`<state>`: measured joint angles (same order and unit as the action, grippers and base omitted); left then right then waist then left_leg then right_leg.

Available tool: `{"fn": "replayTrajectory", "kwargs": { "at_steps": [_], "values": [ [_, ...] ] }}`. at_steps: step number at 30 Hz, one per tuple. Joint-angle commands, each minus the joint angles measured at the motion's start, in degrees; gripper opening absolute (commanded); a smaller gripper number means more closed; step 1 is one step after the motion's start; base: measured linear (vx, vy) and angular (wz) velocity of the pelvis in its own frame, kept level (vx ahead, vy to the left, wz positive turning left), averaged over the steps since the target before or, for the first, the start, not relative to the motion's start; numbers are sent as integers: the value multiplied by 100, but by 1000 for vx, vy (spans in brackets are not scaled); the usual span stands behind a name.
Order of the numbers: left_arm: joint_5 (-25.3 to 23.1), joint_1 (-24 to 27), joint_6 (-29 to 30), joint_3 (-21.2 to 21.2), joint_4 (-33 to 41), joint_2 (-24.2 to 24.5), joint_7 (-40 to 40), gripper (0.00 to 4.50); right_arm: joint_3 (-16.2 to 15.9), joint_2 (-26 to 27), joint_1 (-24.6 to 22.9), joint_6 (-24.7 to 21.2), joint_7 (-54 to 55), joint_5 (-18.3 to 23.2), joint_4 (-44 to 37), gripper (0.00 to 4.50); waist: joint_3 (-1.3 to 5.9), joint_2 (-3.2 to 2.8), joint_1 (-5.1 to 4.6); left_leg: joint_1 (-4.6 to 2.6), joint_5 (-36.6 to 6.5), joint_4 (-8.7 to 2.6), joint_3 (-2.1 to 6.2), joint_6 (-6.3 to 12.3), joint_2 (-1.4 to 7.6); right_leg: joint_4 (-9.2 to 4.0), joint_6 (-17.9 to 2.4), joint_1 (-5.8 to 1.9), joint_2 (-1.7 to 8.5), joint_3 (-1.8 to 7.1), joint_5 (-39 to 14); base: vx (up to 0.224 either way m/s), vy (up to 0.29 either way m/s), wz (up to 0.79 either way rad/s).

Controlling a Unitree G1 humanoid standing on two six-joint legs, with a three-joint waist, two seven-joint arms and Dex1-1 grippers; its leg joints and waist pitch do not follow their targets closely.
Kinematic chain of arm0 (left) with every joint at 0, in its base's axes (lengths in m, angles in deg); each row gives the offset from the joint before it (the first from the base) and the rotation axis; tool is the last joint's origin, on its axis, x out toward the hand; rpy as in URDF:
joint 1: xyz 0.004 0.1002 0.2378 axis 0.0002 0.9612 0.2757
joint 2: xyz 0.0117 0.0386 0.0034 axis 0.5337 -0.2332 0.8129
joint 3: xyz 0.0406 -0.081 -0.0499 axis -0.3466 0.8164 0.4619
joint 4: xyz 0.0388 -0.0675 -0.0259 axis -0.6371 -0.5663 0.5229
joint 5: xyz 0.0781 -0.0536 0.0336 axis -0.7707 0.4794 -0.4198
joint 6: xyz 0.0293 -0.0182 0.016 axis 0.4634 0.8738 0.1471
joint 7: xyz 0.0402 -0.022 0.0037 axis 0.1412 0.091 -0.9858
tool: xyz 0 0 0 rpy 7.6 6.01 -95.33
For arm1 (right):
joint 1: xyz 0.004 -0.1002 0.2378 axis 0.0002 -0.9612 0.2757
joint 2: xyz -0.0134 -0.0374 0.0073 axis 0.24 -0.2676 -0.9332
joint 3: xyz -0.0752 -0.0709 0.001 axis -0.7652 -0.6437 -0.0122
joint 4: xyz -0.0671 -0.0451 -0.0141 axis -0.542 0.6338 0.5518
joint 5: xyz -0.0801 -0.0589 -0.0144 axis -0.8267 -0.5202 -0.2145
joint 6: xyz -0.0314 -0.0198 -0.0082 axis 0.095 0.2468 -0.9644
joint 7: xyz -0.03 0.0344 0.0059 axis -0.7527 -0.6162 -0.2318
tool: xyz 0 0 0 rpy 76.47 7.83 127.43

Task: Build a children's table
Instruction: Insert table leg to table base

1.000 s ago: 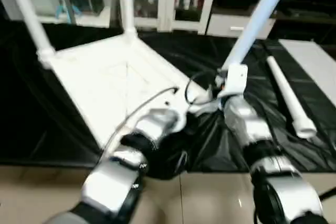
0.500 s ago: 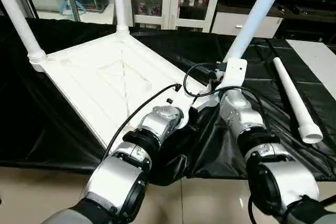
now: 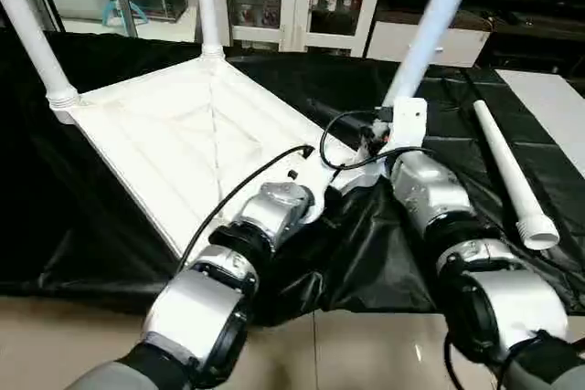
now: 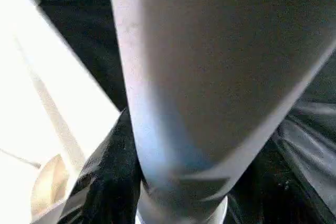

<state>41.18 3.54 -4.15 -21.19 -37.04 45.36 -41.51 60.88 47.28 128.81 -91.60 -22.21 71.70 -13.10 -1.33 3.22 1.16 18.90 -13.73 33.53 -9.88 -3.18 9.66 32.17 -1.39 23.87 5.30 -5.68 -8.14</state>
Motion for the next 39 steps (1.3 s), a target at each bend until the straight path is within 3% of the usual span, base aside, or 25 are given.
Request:
{"fn": "replayTrajectory", "kwargs": {
  "at_steps": [1,6,8,11,12,14,15,18,19,20,22,23,25,27,31,34,39],
  "values": [
    [-128,-10,-203,-178,338,134,410,0,-456,277,-521,-1092,-739,-190,856,184,199,2,43,70,-901,-451,87,502,341,-358,-1254,-292,432,299,-1797,0,0,0],
    [-286,123,-177,-471,629,367,938,0,-684,149,-516,-1224,-1283,-411,802,184,181,-6,31,51,-1245,-483,98,252,370,-386,-1205,-281,450,316,-2065,0,0,0],
    [-335,369,-375,-752,1236,841,1823,0,-958,-146,-677,-1084,-2217,-548,451,184,173,18,42,87,-1368,-497,122,281,386,-375,-1164,-323,472,314,-2135,0,0,0],
    [-203,628,-548,-869,1822,1502,2863,0,-1134,-637,-1083,-1261,-3298,-400,-199,184,170,10,44,46,-1305,-490,90,300,400,-368,-1227,-292,464,337,-2035,0,0,0],
    [-203,628,-548,-869,1822,1502,2863,0,-1134,-637,-1083,-1261,-3298,-400,-199,184,163,13,60,45,-1292,-496,98,299,403,-376,-1222,-297,466,332,-2070,0,0,0],
    [-145,717,-621,-904,1978,1726,3252,0,-1206,-819,-1237,-1297,-3578,-386,-398,184,167,-23,77,12,-1329,-507,95,158,422,-366,-1227,-256,460,340,-2129,0,0,0],
    [-101,798,-650,-947,2114,1933,3612,0,-1256,-971,-1363,-1352,-3811,-378,-551,184,167,-19,106,12,-1340,-516,107,134,425,-365,-1200,-275,464,334,-2105,0,0,0],
    [-17,899,-697,-965,2261,2169,4041,0,-1305,-1166,-1527,-1383,-4092,-365,-710,184,184,-60,90,13,-1131,-518,91,72,436,-270,-1379,-278,434,343,-1434,0,0,0],
    [7,950,-691,-980,2304,2372,4338,0,-1375,-1383,-1714,-1384,-4394,-371,-843,184,190,-97,100,-6,-1089,-512,87,45,432,-261,-1425,-274,431,343,-1333,0,0,0],
    [26,982,-659,-993,2352,2479,4471,0,-1419,-1503,-1827,-1396,-4613,-377,-940,184,198,-89,121,-13,-971,-495,68,64,426,-238,-1499,-293,431,344,-1108,0,0,0],
    [47,1018,-609,-1007,2411,2604,4615,0,-1476,-1650,-1969,-1405,-4894,-389,-1064,184,196,-83,164,-20,-772,-492,59,108,434,-202,-1586,-314,426,344,-792,0,0,0],
    [60,1039,-531,-1032,2479,2648,4696,0,-1520,-1713,-2073,-1512,-5076,-368,-1265,184,191,-113,187,-30,-734,-486,47,121,427,-186,-1642,-306,426,347,-716,0,0,0],
    [55,1033,-502,-1047,2503,2640,4706,0,-1540,-1718,-2138,-1598,-5170,-327,-1436,184,189,-96,234,-34,-706,-490,44,103,431,-198,-1626,-333,434,349,-753,0,0,0],
    [34,1006,-519,-1040,2475,2601,4657,0,-1535,-1693,-2170,-1630,-5144,-308,-1542,184,176,-90,260,-34,-808,-501,47,37,434,-214,-1581,-333,439,350,-945,0,0,0],
    [29,927,-439,-1023,2412,2454,4420,0,-1492,-1538,-2217,-1476,-4772,-306,-1648,184,153,-72,285,-47,-1318,-533,76,-135,423,-321,-1276,-319,472,362,-1894,0,0,0],
    [36,942,-401,-1040,2438,2445,4435,0,-1462,-1474,-2218,-1538,-4615,-272,-1642,184,154,-75,284,-43,-1337,-545,95,-160,427,-331,-1170,-310,458,363,-1964,0,0,0],
    [64,960,-328,-985,2384,2381,4296,0,-1247,-1285,-2241,-1588,-4092,-203,-1546,184,160,-64,269,-37,-1281,-548,97,-174,420,-319,-1165,-310,452,358,-1875,0,0,0]
  ]
}}
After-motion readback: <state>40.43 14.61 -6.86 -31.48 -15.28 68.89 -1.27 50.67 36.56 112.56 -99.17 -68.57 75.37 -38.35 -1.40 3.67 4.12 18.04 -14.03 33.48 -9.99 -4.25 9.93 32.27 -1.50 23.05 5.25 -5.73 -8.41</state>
